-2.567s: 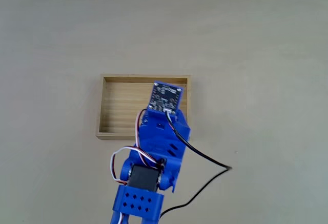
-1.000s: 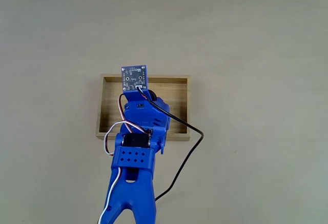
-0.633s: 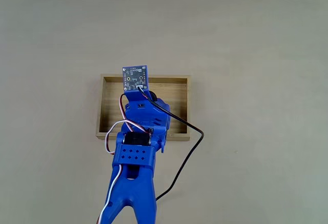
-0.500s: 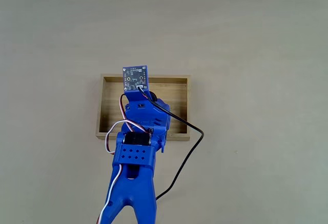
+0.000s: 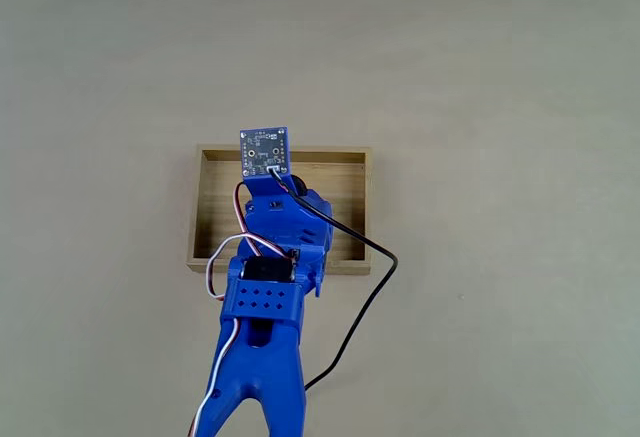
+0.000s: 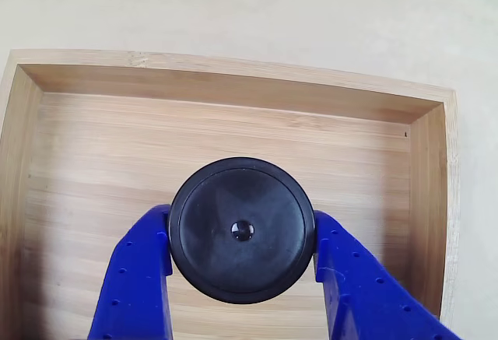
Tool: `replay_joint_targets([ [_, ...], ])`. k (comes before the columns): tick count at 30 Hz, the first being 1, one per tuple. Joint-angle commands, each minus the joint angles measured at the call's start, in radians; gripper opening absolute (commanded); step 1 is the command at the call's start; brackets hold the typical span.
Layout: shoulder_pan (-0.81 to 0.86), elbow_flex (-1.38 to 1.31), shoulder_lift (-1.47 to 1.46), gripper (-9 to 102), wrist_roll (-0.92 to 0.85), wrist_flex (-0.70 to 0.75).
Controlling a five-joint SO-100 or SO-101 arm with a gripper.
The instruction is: Place the black cylinder in the wooden box then return to rest.
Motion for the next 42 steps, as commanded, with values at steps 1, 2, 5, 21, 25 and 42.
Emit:
replay_joint_targets([
  [1, 0.006, -0.083, -0.021, 24, -0.011, -0.032],
  [2, 0.008, -0.081, -0.021, 25, -0.011, -0.032],
  [5, 0.011, -0.081, -0.023, 26, -0.008, -0.032],
  [21, 0.049, -0.064, -0.114, 27, 0.078, -0.032],
  [25, 0.060, -0.057, -0.138, 27, 0.094, -0.031],
  [42, 0.041, 0.014, -0.351, 27, -0.091, -0.018],
])
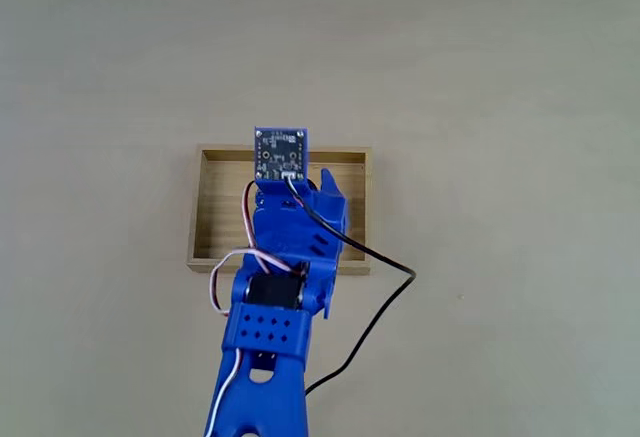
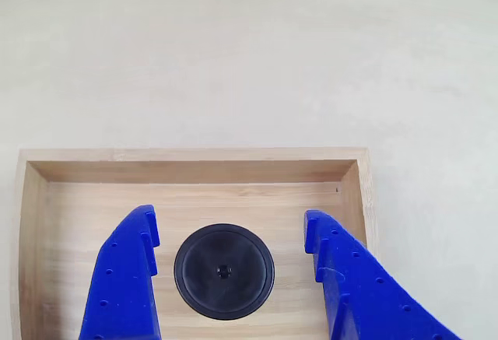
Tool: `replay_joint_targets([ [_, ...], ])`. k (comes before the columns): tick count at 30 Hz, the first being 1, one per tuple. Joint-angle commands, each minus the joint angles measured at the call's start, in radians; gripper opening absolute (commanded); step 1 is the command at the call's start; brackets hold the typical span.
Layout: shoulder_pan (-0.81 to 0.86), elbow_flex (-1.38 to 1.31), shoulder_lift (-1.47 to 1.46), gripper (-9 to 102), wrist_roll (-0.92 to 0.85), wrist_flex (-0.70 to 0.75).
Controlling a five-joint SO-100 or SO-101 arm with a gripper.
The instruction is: Place the black cylinder in the wooden box then return to rest.
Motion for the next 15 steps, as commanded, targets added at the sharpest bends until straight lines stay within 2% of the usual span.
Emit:
replay_joint_targets([
  [1, -0.012, 0.017, -0.190, 27, -0.055, -0.018],
  [8, -0.029, 0.250, -0.485, 24, -0.091, -0.012],
  [15, -0.026, 0.471, -0.841, 22, -0.149, 0.106],
])
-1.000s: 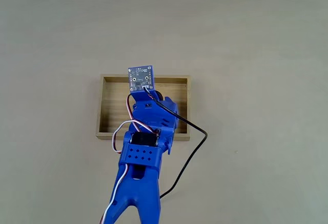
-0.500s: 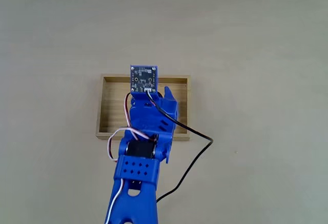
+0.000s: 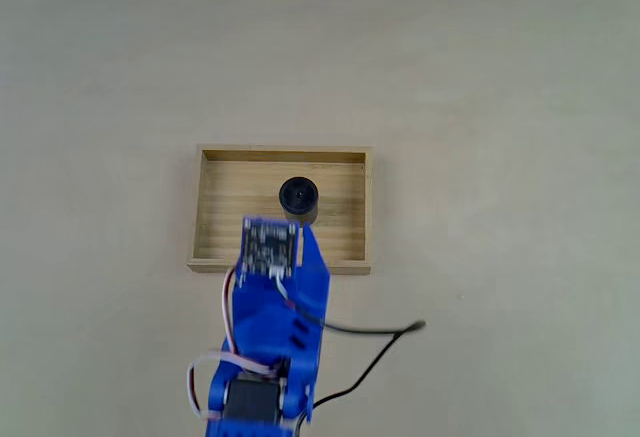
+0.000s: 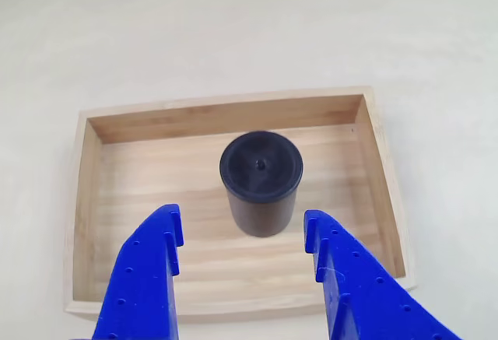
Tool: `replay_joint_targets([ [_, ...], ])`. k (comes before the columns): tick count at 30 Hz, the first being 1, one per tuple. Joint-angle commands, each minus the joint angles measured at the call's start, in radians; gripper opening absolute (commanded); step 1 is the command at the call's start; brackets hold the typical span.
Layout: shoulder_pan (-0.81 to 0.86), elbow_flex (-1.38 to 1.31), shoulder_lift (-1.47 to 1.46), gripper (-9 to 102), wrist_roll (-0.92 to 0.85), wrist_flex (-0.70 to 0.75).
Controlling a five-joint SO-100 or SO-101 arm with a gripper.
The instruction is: Place the black cylinder in the wooden box then return to rest.
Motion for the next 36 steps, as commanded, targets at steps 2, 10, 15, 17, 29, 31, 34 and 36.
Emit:
replay_joint_targets([
  [2, 0.015, 0.120, -0.351, 20, -0.025, 0.077],
  [10, 0.002, 0.253, -0.634, 12, -0.072, 0.314],
  [15, -0.003, 0.308, -0.712, 7, -0.095, 0.377],
  [17, 0.002, 0.337, -0.726, 5, -0.097, 0.385],
  [29, -0.008, 0.503, -0.795, 0, -0.163, 0.410],
  [31, -0.014, 0.520, -0.799, 0, -0.169, 0.431],
  [34, -0.020, 0.541, -0.824, 0, -0.169, 0.482],
  [36, -0.028, 0.558, -0.844, 0, -0.169, 0.517],
])
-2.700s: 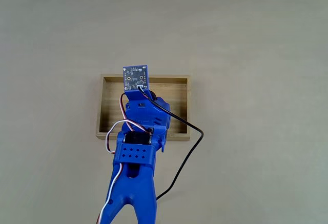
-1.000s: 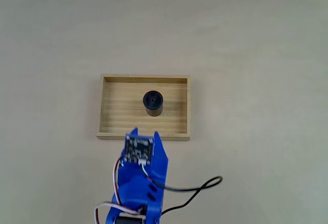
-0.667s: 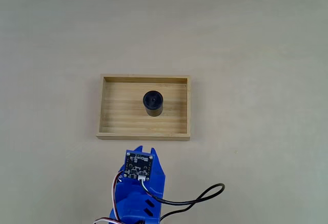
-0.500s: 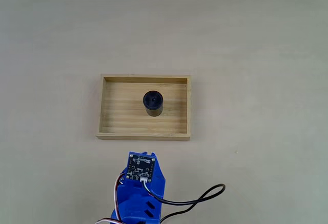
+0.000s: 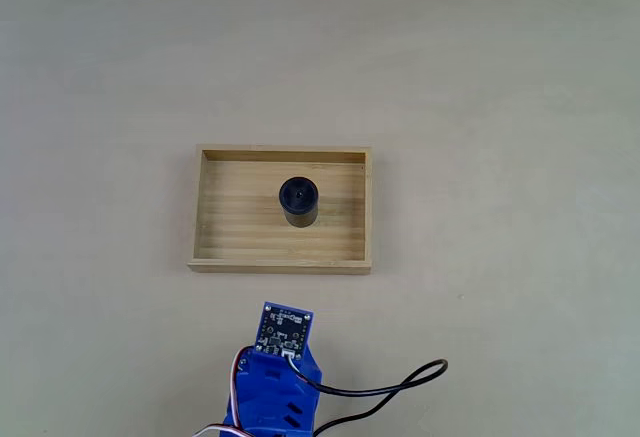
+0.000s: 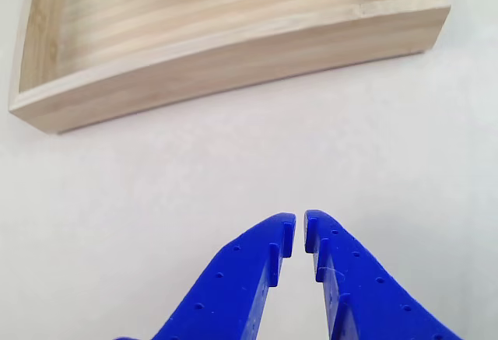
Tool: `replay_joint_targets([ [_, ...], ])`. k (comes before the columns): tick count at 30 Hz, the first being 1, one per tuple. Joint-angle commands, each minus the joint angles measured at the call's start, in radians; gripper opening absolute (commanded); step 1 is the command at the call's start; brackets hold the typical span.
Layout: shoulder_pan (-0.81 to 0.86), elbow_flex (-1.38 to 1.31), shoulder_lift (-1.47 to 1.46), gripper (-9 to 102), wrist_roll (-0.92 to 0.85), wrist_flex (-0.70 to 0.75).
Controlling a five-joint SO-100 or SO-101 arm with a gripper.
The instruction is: Place the black cylinder in the wooden box then return to rest.
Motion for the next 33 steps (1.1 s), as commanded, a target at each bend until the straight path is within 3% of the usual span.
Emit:
replay_joint_targets([
  [1, -0.026, 0.003, -0.034, 0, -0.008, 0.055],
  [19, -0.060, 0.094, -0.120, 0, 0.023, 0.313],
  [33, -0.064, 0.094, -0.120, 1, 0.018, 0.319],
])
